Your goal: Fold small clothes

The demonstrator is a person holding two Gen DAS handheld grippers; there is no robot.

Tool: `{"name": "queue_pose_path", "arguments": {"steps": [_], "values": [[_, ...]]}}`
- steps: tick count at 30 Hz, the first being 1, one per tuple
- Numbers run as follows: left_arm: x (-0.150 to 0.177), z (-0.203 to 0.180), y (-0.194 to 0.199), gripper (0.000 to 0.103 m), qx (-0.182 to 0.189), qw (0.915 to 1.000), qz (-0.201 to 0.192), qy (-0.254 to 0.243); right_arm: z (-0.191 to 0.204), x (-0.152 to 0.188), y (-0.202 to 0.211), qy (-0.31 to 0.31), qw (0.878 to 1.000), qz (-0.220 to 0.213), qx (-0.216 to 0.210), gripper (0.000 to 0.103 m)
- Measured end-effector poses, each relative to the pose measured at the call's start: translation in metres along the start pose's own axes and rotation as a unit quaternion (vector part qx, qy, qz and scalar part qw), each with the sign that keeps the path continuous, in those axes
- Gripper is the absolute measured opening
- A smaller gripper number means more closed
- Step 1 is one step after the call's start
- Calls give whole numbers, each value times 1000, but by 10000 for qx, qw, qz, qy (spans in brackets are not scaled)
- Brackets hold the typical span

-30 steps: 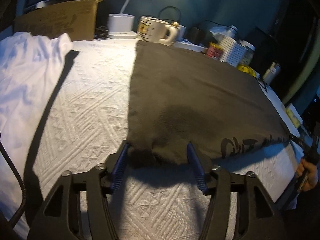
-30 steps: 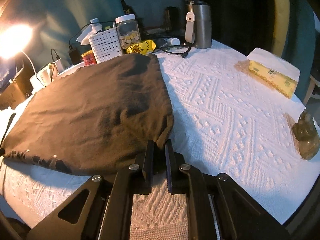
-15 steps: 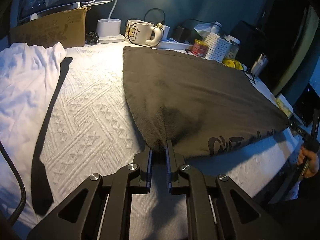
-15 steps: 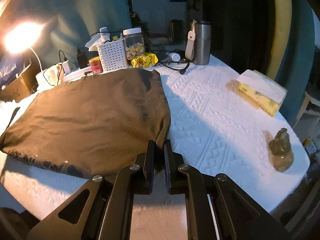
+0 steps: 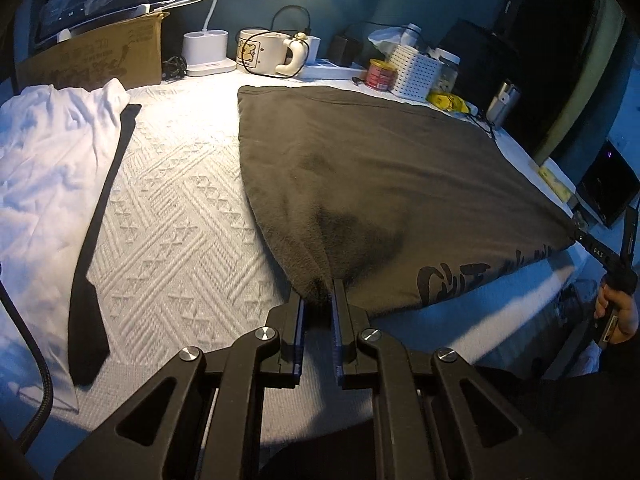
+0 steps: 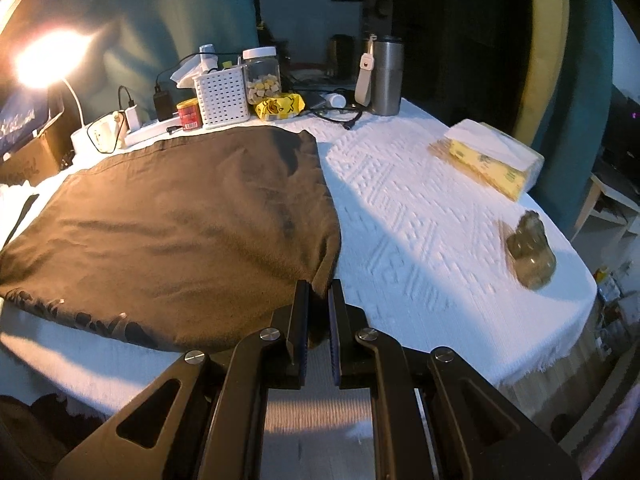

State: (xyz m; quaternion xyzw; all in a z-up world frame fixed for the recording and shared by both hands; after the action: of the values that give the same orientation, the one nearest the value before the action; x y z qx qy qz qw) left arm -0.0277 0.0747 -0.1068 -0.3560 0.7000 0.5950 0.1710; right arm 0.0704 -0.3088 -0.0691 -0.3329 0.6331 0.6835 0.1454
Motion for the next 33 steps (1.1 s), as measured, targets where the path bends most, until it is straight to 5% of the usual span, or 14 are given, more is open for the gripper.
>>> {"name": "queue_pose_path", "arguments": {"steps": [24, 31, 33], "values": [[31, -7, 11, 13, -143, 9986, 401, -315, -11, 40, 20, -534, 9985, -44, -78, 10], [17, -1, 21, 39, -364, 9985, 208, -364, -17, 40, 14, -743, 9971, 40, -127, 11], [9, 2, 25, 47, -457, 9983, 33, -362, -17, 39, 13, -778, 9969, 106, -99, 17]]}}
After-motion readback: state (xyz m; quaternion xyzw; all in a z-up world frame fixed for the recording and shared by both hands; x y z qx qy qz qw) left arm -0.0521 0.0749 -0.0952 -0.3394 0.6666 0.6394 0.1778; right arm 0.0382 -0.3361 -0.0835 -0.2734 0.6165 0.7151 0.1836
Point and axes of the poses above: each gripper's, at about its wrist camera, not at the fingertips, and y roughly against the way its jaws point, z to its left, x to its underside, the point moved 1 cm from there along -y, roughly the way its jaws point, and after that the axes turned 4 degrees about -z, right-handed, at the moved point
